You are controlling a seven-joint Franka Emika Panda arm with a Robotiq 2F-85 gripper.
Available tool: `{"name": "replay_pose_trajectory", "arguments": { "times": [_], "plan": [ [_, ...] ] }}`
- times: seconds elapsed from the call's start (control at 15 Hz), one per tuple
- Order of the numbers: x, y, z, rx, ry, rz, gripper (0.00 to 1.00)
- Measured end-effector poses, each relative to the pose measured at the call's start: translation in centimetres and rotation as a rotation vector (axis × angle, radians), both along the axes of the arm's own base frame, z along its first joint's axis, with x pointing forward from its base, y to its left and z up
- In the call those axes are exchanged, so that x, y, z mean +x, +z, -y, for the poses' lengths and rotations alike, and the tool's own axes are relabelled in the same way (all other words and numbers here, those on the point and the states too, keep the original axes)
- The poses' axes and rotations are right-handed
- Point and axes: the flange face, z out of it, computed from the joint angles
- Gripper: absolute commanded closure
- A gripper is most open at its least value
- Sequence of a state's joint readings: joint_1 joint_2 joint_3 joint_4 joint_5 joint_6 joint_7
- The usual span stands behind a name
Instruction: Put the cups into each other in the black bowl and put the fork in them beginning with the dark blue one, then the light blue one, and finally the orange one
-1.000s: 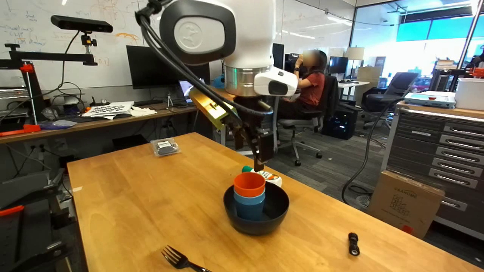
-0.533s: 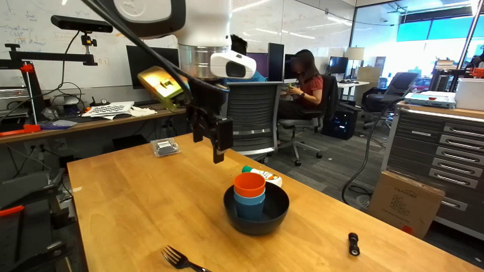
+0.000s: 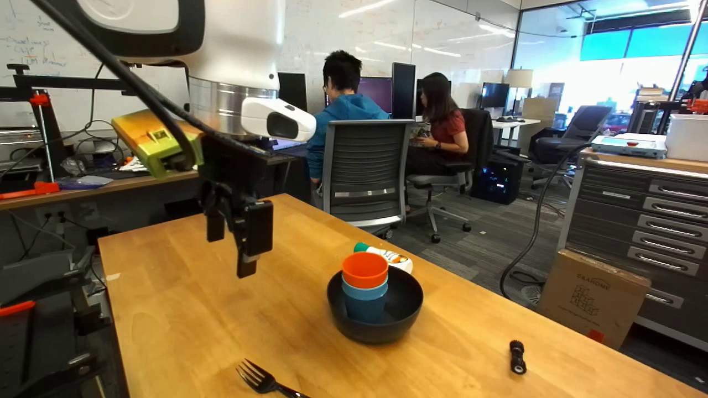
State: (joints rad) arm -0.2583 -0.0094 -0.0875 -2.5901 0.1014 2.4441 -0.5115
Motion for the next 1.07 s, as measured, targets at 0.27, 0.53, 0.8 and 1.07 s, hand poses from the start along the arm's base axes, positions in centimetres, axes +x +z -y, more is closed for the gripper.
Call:
{"name": "replay_pose_trajectory", "arguments": {
  "times": [0.27, 0.53, 0.8, 1.07],
  "plan": [
    [-1.49, 0.17, 0.01, 0.009, 0.041, -0.046, 0.0],
    [-1.55, 0.2, -0.12, 0.01, 0.046, -0.048, 0.0],
    [-1.57, 0.18, -0.14, 0.01, 0.047, -0.049, 0.0],
    [-0.99, 0.41, 0.69, 0.003, 0.039, -0.032, 0.0]
  ]
}}
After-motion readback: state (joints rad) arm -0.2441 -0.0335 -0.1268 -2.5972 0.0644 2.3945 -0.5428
